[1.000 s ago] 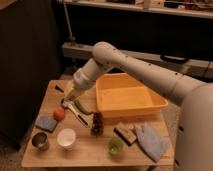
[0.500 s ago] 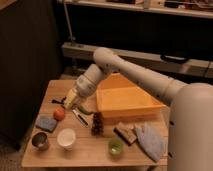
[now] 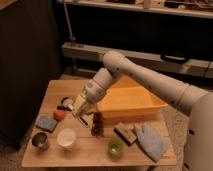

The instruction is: Place fork in paper cup

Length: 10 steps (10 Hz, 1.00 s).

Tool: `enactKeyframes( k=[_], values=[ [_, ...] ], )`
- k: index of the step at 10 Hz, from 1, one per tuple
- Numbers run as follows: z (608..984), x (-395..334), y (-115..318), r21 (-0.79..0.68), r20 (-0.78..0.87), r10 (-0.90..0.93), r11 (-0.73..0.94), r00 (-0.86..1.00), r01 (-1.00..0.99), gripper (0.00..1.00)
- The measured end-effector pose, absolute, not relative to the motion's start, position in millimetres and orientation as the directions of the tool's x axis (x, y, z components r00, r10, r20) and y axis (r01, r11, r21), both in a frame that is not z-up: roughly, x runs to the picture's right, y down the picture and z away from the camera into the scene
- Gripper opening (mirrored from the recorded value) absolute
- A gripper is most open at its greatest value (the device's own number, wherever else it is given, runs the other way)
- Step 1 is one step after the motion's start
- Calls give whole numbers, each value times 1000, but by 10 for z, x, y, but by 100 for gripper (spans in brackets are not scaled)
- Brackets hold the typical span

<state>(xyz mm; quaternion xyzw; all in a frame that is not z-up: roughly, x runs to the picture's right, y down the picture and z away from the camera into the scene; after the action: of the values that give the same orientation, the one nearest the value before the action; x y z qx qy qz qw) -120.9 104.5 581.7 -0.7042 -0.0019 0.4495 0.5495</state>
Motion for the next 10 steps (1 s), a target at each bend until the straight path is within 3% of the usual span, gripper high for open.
enactKeyframes(
  k=[7, 10],
  values=[
    [5504, -922, 1465, -696, -713, 379, -484, 590, -530, 0],
    [5553, -799, 1616, -649, -755, 333, -503, 565, -571, 0]
  ],
)
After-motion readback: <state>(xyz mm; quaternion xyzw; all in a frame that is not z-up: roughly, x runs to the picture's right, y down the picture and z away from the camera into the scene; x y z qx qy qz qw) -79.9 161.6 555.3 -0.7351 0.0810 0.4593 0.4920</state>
